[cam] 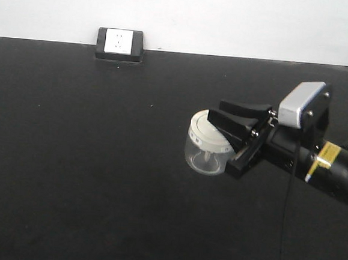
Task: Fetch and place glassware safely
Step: 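Extend the right gripper forward and lower the jar onto the worktop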
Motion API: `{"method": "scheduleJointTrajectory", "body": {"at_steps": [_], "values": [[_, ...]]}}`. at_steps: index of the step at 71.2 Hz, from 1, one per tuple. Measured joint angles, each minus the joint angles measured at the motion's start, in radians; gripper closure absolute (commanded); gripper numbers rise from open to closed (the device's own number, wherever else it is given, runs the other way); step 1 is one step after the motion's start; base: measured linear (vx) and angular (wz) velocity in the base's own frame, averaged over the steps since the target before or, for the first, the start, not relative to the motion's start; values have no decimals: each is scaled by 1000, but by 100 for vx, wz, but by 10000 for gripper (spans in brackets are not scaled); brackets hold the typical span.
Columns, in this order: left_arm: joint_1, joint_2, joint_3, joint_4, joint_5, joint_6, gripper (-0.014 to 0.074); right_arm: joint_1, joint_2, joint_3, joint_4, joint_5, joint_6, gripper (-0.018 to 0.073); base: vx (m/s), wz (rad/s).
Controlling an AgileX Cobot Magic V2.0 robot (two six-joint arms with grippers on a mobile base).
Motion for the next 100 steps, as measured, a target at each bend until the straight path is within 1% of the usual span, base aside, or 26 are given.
{"method": "scheduleJointTrajectory", "body": {"at_steps": [12,20,30,35,55,65,77,92,100], "values": [[0,0,0,0,0,0,603,-15,169,-131,-15,-76,-36,560,0,0],[0,0,0,0,0,0,603,-17,280,-209,-35,-102,-108,560,0,0],[0,0,0,0,0,0,603,-17,391,-266,-39,-108,-201,560,0,0],[0,0,0,0,0,0,603,-17,443,-287,-40,-113,-227,560,0,0],[0,0,0,0,0,0,603,-17,594,-322,-36,-197,-267,560,0,0],[0,0,0,0,0,0,603,-17,644,-324,-17,-209,-284,560,0,0],[0,0,0,0,0,0,603,-17,678,-325,1,-224,-315,560,0,0],[0,0,0,0,0,0,603,-18,690,-327,10,-242,-323,558,0,0],[0,0,0,0,0,0,603,-18,693,-329,10,-246,-325,535,0,0]]}}
